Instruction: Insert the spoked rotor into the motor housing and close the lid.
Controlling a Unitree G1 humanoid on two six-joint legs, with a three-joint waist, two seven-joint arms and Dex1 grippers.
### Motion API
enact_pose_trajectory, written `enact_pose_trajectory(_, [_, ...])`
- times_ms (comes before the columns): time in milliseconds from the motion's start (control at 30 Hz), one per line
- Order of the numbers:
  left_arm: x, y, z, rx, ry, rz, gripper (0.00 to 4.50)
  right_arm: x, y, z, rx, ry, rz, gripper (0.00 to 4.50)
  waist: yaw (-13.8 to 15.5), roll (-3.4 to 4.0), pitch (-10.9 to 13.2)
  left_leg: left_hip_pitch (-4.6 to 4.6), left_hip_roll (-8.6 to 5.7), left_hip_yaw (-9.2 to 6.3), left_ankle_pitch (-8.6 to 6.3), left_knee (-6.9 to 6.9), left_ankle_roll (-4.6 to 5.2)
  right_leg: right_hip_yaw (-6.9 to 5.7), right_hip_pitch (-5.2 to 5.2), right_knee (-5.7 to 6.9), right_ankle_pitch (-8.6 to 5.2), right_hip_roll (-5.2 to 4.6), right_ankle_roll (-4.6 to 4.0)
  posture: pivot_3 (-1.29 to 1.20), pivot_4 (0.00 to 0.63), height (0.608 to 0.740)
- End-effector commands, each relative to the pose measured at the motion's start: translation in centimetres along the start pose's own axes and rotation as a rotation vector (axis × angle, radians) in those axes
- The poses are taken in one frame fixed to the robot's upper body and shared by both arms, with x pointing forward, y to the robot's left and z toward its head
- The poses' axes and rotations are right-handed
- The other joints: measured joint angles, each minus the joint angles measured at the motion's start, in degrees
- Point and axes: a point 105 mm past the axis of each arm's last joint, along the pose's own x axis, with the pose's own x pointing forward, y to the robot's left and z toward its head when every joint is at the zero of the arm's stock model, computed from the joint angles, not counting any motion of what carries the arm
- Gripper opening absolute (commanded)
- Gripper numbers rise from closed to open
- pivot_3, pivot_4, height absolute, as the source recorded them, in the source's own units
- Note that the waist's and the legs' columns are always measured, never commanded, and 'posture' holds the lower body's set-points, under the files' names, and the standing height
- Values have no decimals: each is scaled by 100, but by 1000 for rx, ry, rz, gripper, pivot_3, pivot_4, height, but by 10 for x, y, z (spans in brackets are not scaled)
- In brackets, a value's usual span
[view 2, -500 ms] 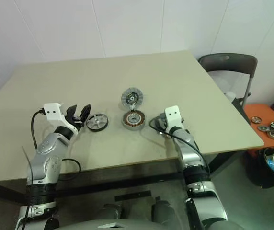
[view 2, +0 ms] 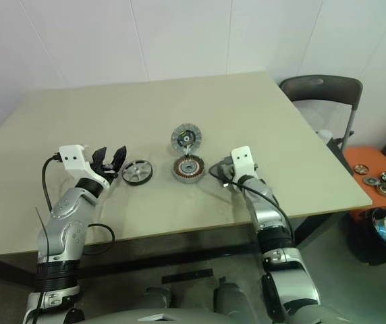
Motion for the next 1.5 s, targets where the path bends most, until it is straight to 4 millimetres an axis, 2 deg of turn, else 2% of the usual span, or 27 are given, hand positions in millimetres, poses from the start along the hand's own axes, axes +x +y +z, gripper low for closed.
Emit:
enact_pose_trajectory(33, [0,-1,12,18,-41,-1,3300,-2,-10,6,34,15,9,4500,12,-1,-1,0,0,-1,0,1,0,0,1,0,0,0,0,0,0,740])
enact_pose_trajectory(367, [0,-4,9,20,-33,-8,3300,-4,-17,12,29,24,25,4500,17,-1,-1,-2,-2,1,-8,17,13,0,8,-3,1,-2,3,0,0,740])
enact_pose_trajectory(433, [0,-4,10,21,-34,-7,3300,-4,-12,14,40,23,52,4500,15,-1,-1,-2,-2,1,-8,18,14,0,8,-3,1,-2,4,0,0,740])
enact_pose_trajectory(600, [0,-4,12,23,-36,-2,3300,-9,16,21,56,15,213,4500,-7,-1,-1,-3,-2,1,-8,17,15,0,6,-3,2,-1,6,0,0,740])
enact_pose_trajectory(767, [-1,-5,12,26,-34,-1,3300,-15,30,18,48,43,320,4500,-4,-1,-1,-3,-1,2,-9,19,15,0,5,-3,3,-1,7,0,0,740])
enact_pose_trajectory(1033, [-2,-4,10,31,-26,4,3300,-10,6,21,32,19,206,4500,8,-2,-1,-4,-2,3,-9,22,15,0,6,-4,3,-2,8,0,0,740])
enact_pose_trajectory(1267, [-3,-6,7,28,-17,-5,3300,-11,4,28,-7,-42,180,4500,1,-2,0,-4,-2,5,-10,21,17,0,6,-5,3,-2,8,0,0,740])
enact_pose_trajectory(1500, [-1,-6,6,28,-11,-11,3300,-15,10,18,-31,-6,214,4500,7,-2,0,-4,-2,7,-11,21,18,2,5,-5,3,-2,9,0,0,740])
